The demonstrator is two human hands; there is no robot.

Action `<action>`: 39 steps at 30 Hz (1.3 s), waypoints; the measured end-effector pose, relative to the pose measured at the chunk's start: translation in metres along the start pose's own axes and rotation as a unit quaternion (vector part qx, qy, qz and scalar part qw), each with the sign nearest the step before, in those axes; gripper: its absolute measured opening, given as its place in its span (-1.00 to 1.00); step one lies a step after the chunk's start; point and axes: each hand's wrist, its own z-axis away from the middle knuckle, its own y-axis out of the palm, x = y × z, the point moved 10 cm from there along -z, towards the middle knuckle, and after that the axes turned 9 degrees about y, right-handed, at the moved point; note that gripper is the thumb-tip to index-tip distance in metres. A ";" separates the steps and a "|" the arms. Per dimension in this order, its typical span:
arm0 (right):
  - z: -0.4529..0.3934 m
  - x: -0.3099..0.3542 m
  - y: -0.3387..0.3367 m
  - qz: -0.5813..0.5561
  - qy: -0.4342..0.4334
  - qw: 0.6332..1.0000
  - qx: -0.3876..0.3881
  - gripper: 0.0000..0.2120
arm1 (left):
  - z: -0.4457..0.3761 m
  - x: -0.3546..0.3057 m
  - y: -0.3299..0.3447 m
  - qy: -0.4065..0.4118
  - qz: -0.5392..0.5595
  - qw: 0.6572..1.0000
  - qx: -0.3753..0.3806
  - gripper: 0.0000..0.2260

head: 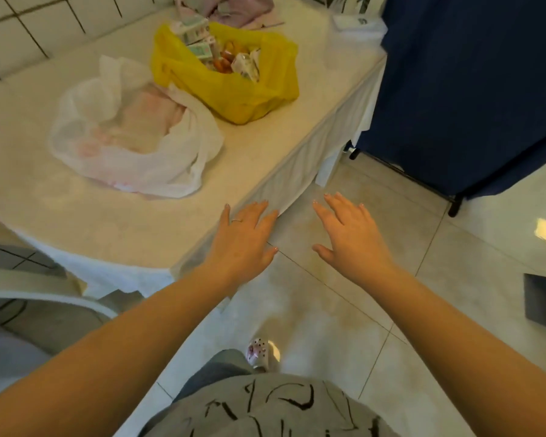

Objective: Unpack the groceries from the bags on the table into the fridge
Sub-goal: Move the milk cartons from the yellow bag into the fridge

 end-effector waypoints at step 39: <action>-0.592 0.046 -0.081 -0.055 -0.426 0.903 -0.024 -0.32 | -0.327 0.303 -0.094 -0.426 -0.009 0.882 -0.203 -0.43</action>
